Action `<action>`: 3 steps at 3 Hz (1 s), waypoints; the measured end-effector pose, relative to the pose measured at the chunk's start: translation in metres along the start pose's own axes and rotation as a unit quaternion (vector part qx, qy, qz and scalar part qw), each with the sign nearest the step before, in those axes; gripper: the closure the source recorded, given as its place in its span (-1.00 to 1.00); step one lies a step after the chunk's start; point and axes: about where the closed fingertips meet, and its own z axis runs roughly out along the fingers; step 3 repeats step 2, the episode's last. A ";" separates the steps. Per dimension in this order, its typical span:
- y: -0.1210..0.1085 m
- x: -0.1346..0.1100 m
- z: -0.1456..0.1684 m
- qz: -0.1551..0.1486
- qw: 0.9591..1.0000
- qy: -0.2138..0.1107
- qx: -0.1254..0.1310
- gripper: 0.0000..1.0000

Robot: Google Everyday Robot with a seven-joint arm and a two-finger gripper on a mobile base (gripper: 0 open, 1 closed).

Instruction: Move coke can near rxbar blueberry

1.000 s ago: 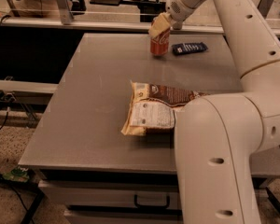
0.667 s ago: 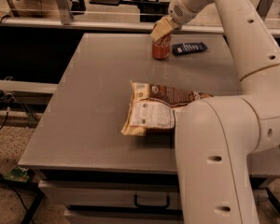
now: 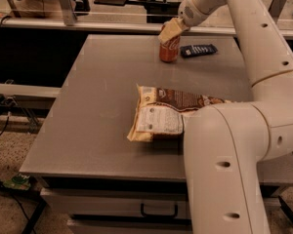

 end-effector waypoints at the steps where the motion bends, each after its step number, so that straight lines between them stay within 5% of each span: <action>1: 0.000 0.000 0.002 0.000 1.000 0.000 -0.001 -1.00; 3: 0.000 0.000 0.002 0.000 1.000 0.000 -0.001 -1.00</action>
Offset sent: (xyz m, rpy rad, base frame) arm 0.0000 0.0000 0.0000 0.0000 0.0000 0.0000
